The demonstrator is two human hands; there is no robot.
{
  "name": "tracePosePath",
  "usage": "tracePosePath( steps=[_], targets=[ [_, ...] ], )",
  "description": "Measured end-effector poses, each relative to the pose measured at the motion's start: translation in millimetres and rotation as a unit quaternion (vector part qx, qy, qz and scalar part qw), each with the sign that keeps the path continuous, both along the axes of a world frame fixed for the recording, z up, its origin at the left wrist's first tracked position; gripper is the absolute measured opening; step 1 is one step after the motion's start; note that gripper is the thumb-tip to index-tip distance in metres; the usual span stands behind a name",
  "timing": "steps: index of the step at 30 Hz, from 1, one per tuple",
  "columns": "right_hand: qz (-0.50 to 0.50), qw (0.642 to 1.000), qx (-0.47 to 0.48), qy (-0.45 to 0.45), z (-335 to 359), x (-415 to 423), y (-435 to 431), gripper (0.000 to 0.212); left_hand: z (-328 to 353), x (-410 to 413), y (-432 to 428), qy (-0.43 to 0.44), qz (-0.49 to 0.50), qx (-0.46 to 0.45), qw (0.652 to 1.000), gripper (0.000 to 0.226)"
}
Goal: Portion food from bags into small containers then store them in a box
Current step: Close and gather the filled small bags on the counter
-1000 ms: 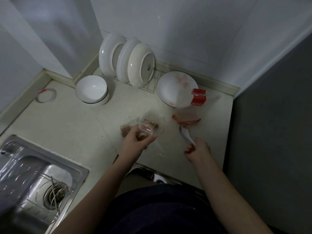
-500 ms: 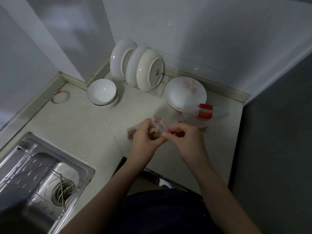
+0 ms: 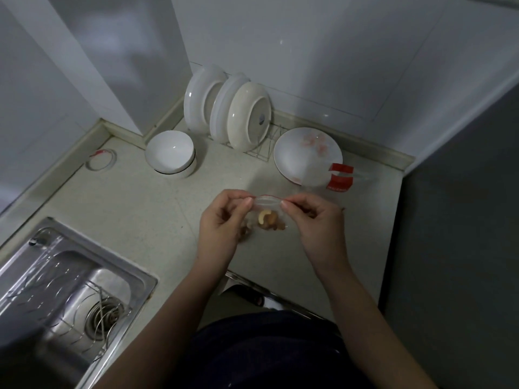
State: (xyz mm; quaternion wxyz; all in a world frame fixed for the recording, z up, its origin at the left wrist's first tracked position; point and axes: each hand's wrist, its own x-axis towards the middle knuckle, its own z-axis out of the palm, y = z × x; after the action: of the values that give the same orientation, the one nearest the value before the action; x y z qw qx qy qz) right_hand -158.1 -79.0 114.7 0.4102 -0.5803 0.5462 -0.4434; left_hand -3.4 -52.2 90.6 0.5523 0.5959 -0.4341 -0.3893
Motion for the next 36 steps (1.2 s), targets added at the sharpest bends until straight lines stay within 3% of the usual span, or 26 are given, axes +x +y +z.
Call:
tracePosePath(
  steps=[5,10,13,17,20,25,32,36],
  targets=[
    [-0.003,0.998,-0.05,0.022,0,0,0,0.016,-1,9,1,-0.052,0.008,0.012,0.999,0.014],
    [0.003,0.985,-0.146,0.091,-3,0,2,0.014,2,15,6,-0.126,-0.001,-0.035,0.991,0.004],
    [0.027,0.972,-0.187,0.138,-5,0,1,0.014,6,20,6,-0.201,-0.012,-0.072,0.977,0.009],
    [0.055,0.968,-0.18,0.167,-9,-3,0,0.004,7,28,3,-0.316,-0.011,-0.093,0.944,0.013],
    [0.084,0.952,-0.192,0.223,-10,-6,0,0.002,7,26,3,-0.347,-0.013,-0.066,0.935,0.008],
    [0.083,0.945,-0.204,0.241,-8,-6,2,0.008,9,23,4,-0.374,-0.052,-0.061,0.924,0.003],
    [0.083,0.91,-0.243,0.326,-4,-3,5,0.012,10,17,8,-0.497,-0.06,-0.101,0.86,0.005],
    [0.085,0.907,-0.242,0.335,-6,-5,5,0.015,8,15,9,-0.541,-0.066,-0.107,0.831,0.008]
  ],
)
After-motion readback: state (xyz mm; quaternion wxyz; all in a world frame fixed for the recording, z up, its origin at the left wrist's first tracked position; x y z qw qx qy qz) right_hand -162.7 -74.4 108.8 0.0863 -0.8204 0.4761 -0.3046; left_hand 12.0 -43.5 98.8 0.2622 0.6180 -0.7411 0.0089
